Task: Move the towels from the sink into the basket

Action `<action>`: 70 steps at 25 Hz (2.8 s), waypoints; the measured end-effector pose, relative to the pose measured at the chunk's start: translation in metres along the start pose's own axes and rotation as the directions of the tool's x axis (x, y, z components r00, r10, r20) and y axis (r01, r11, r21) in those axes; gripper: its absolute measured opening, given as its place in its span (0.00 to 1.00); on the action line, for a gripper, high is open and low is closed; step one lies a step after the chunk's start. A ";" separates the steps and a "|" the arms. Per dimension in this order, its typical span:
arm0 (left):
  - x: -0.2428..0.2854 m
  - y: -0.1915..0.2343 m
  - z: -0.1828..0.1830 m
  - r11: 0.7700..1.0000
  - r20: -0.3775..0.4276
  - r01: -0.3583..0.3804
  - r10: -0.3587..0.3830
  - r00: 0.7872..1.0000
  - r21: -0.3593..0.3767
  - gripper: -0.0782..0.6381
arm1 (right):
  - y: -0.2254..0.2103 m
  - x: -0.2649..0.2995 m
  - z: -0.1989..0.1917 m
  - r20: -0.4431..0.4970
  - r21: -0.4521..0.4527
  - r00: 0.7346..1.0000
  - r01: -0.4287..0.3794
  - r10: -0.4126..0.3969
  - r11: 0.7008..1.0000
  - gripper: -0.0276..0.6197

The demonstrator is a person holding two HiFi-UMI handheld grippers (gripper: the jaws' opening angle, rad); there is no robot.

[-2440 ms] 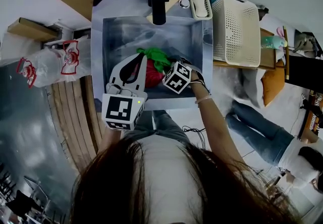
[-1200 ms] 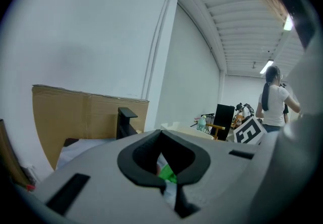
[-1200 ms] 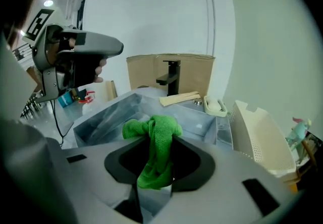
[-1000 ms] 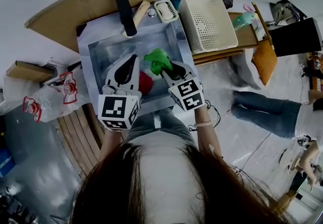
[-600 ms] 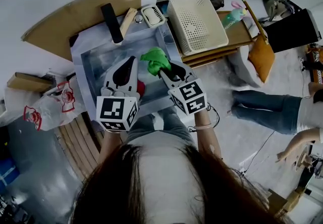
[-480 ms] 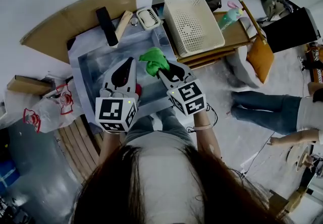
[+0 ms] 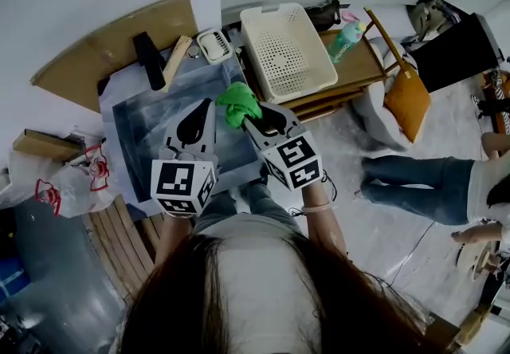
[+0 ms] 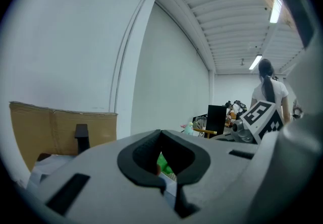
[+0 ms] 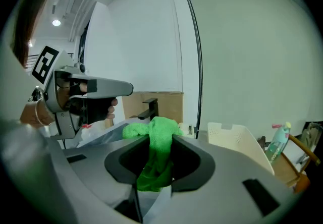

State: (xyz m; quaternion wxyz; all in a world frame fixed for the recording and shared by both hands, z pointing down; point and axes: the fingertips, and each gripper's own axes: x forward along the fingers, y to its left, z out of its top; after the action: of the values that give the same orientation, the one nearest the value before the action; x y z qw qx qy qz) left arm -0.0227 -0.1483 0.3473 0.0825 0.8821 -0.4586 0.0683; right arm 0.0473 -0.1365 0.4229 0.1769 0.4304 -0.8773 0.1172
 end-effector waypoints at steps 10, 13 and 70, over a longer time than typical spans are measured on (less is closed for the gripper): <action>0.022 -0.030 0.008 1.000 0.007 -0.031 0.031 1.000 0.006 0.12 | -0.039 -0.019 0.005 0.036 -0.009 0.999 -0.025 0.025 1.000 0.26; 0.028 -0.036 0.008 0.999 0.010 -0.045 0.045 0.999 0.005 0.12 | -0.050 -0.022 0.005 0.042 -0.014 0.999 -0.032 0.032 0.999 0.26; 0.124 -0.067 -0.007 0.995 -0.037 -0.037 0.034 0.999 -0.098 0.12 | -0.284 0.093 -0.117 -0.414 -0.347 0.908 -0.096 -0.060 0.933 0.27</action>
State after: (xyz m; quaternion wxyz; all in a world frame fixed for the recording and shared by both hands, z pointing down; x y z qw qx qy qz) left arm 0.1026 -0.2080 0.3734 0.1326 0.8674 -0.4754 0.0626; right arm 0.2450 -0.3323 0.5830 0.4351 0.3473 -0.8295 0.0456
